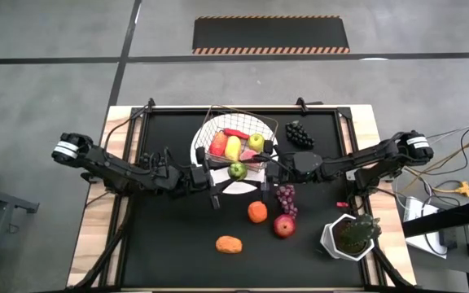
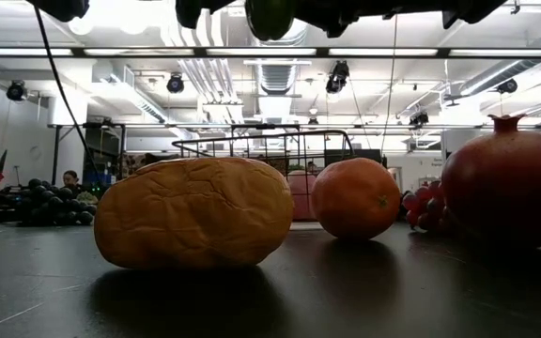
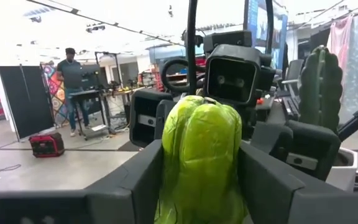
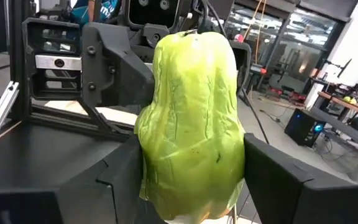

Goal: Build produce basket
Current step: Put the green chayote into the silver basket

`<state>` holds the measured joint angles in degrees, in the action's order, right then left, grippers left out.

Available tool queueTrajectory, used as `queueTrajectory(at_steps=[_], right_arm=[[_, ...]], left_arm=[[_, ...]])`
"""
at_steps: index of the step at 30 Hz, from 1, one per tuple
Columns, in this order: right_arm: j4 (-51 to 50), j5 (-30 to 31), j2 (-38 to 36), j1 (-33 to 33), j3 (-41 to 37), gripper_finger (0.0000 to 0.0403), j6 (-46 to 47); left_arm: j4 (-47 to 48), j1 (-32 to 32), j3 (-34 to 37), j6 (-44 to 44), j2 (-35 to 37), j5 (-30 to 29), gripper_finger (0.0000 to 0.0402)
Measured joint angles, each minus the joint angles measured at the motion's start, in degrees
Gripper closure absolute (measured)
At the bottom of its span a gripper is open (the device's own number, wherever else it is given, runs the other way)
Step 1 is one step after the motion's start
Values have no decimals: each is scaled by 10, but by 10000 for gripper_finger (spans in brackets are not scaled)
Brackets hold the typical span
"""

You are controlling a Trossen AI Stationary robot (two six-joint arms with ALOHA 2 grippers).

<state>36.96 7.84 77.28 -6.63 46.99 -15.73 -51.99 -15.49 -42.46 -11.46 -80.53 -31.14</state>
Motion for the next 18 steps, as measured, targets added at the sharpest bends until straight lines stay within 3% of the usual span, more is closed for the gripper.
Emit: queueTrajectory(at_steps=[5, 9, 18], right_arm=[[-55, -4, 0, 0, 13, 182, 21], [-145, 1, -2, -1, 38, 178, 51], [-404, 120, -3, 4, 137, 174, 87]], left_arm=[[7, 0, 8, -30, 1, 2, 177], [45, 0, 8, -85, 17, -3, 161], [203, 0, 13, -120, 101, -8, 160]])
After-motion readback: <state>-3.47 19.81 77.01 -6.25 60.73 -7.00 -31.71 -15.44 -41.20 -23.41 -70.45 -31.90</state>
